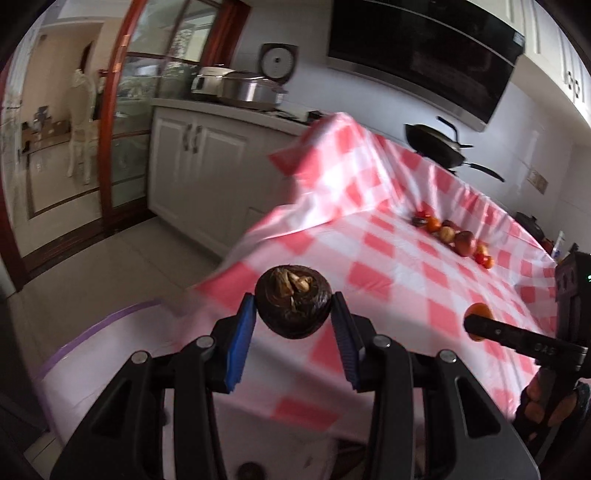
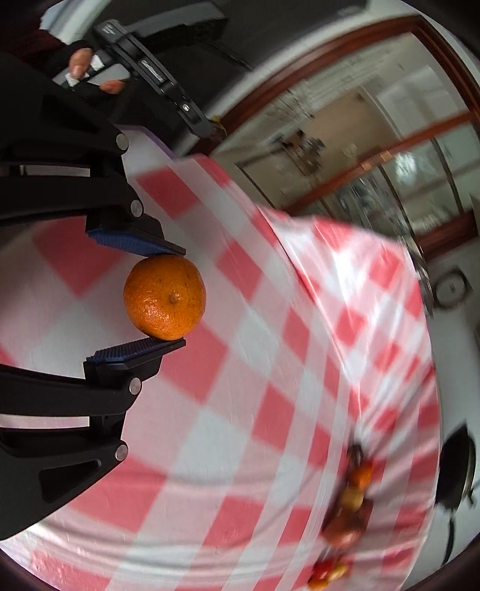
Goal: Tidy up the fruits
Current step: 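Carry the tangerine and dark fruit to the white bin and release both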
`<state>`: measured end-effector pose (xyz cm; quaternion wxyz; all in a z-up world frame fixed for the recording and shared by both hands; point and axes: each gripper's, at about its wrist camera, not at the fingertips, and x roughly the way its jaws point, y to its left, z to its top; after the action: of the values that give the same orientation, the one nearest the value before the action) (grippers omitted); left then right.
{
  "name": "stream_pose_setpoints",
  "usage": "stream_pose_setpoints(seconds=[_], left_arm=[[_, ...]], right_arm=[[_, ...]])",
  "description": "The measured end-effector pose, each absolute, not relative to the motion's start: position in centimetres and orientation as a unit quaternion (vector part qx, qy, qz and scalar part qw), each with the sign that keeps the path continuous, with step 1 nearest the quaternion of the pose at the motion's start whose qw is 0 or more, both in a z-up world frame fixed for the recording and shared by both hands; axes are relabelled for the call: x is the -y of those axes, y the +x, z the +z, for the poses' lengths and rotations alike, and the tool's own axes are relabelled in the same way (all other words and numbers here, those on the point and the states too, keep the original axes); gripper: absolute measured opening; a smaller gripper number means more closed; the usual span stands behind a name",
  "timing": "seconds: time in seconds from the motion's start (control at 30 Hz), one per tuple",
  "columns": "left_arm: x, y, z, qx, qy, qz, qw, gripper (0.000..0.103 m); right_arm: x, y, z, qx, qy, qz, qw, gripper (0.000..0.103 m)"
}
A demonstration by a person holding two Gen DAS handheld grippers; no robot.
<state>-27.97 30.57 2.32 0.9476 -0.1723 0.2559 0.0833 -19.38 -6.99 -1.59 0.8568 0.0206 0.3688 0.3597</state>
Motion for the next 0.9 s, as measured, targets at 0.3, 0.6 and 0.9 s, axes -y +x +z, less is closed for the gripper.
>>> stream_pose_setpoints(seconds=[0.3, 0.6, 0.9], left_arm=[[-36.0, -32.6, -2.4, -0.309, -0.203, 0.143, 0.918, 0.042], [-38.6, -31.6, -9.3, -0.437, -0.201, 0.199, 0.854, 0.042], [-41.0, -32.6, -15.4, -0.543, -0.227, 0.228, 0.776, 0.042]], right_arm=[[-2.0, -26.4, -3.1, -0.36, -0.115, 0.466, 0.8, 0.042], [-11.5, -31.3, -10.7, -0.409, -0.3, 0.512, 0.694, 0.043], [-16.4, -32.4, -18.7, -0.491, -0.395, 0.486, 0.606, 0.043]])
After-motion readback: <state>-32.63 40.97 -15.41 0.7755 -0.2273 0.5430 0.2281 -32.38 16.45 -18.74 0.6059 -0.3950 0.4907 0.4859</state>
